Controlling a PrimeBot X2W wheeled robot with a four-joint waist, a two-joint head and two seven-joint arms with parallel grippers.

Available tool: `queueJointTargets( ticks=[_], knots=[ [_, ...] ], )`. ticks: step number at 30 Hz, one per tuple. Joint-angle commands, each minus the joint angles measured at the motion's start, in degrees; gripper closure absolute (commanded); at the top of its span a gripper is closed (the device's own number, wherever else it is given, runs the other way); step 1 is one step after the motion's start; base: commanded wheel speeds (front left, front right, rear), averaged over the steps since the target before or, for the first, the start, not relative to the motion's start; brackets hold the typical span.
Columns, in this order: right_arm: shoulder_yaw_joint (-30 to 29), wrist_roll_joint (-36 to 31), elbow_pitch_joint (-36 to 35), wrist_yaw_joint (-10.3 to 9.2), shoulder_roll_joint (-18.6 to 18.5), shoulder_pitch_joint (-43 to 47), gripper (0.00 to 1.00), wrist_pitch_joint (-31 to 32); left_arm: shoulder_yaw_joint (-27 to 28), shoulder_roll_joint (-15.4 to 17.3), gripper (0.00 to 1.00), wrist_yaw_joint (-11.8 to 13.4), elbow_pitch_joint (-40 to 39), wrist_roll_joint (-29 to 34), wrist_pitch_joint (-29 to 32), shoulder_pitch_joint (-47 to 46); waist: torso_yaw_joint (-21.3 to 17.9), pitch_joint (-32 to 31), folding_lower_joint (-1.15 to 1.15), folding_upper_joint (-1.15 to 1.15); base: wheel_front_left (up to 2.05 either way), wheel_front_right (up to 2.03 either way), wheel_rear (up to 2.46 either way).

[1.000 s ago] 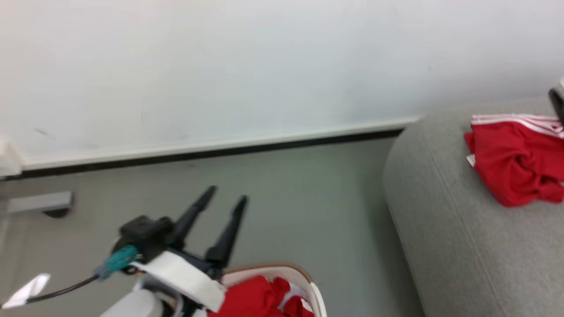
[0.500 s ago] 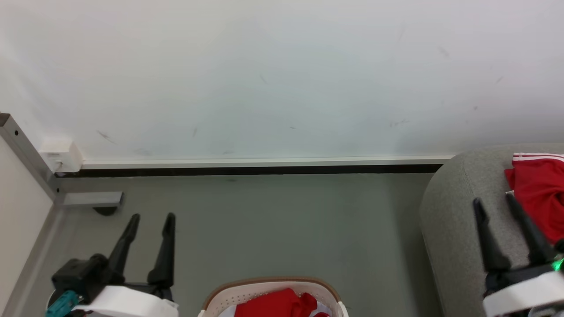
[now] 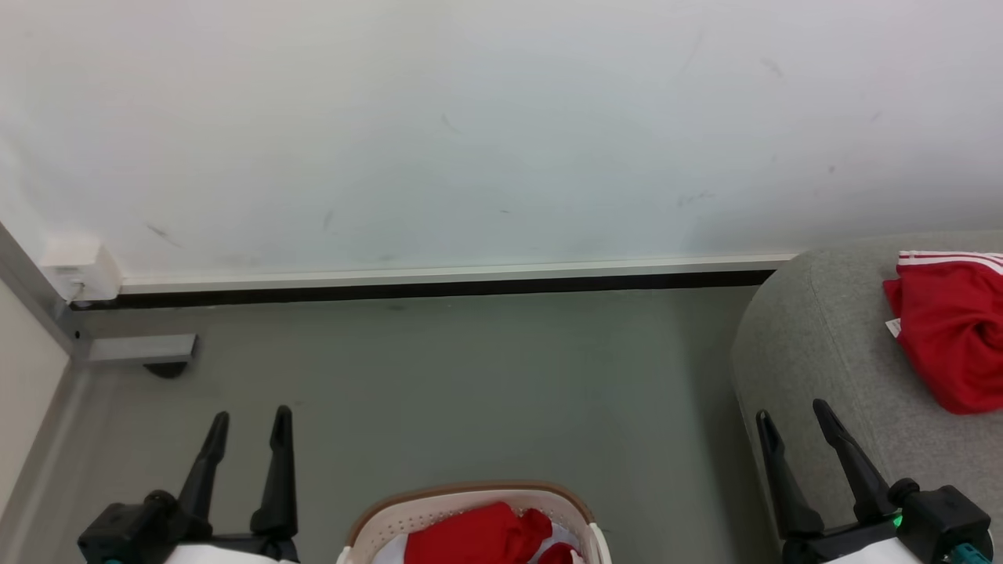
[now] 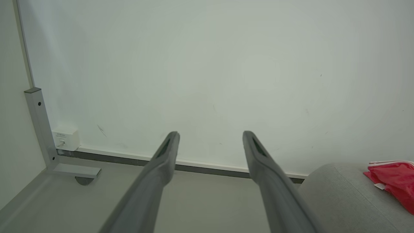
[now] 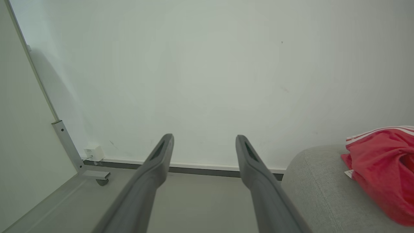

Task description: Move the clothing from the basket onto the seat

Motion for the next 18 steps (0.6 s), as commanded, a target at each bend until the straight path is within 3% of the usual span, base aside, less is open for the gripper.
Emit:
queueJointTargets(
  ticks=[1, 18],
  knots=[
    [0.12, -0.47, 0.26, -0.14, 0.16, -0.16, 0.0, -0.57, 0.65, -0.47, 0.0, -0.75, 0.5, 1.15, -0.02, 0.8, -0.26, 0.04, 0.0, 0.0, 0.0, 0.0, 0.0],
    [1.24, -0.7, 0.61, -0.14, 0.24, -1.19, 0.0, -0.99, 4.0, -5.41, 0.0, -6.74, 4.13, 5.49, -0.02, 0.67, -1.24, -0.17, 0.0, 0.0, 0.0, 0.0, 0.0]
  ],
)
